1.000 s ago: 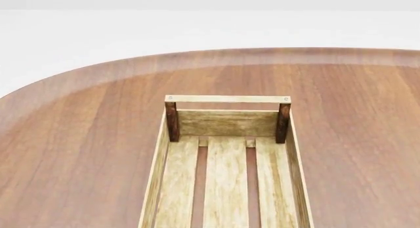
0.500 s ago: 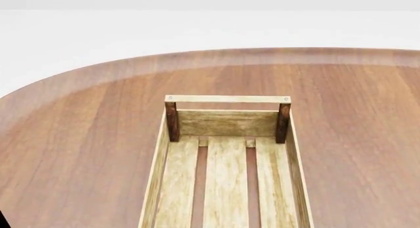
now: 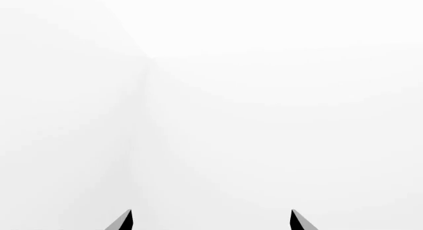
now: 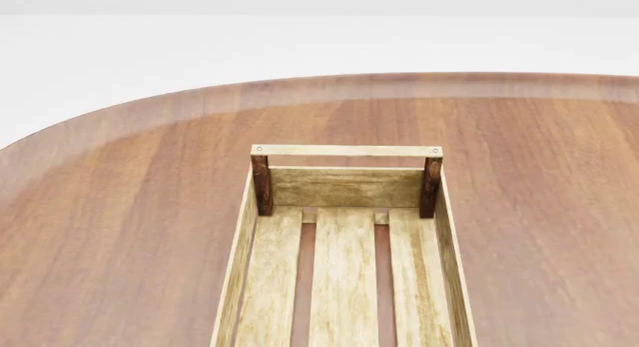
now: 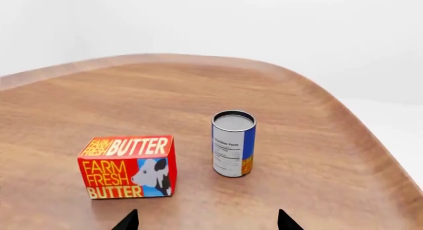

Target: Pick up the cream cheese and put it in the tray.

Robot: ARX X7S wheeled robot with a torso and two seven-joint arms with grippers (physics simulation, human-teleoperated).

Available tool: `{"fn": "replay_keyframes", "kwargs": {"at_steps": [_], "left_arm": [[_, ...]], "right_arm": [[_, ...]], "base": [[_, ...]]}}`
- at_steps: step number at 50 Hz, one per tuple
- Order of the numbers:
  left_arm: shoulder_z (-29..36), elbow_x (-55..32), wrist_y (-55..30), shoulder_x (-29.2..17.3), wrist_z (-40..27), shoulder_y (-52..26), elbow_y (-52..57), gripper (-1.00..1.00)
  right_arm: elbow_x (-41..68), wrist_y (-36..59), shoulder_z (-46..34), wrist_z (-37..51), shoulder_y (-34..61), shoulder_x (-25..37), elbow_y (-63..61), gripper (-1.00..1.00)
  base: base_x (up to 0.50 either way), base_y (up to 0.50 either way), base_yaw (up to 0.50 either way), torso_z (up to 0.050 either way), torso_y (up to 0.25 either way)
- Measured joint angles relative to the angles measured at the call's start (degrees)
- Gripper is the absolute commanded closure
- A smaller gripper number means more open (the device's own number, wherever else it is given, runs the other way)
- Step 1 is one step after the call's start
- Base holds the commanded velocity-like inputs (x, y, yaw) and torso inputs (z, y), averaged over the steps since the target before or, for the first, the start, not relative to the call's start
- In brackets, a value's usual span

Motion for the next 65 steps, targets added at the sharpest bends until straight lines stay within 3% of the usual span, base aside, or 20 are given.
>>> {"fn": "replay_keyframes", "kwargs": {"at_steps": [65], "left_arm": [[0.03, -0.54, -0.03, -0.55, -1.16, -0.35, -0.67, -1.00]], "right_arm": [[3.53, -0.27, -0.17, -1.45, 0.75, 1.98, 9.63, -1.00]], "base": [[0.00, 0.00, 0.00, 0.000, 0.000]]}}
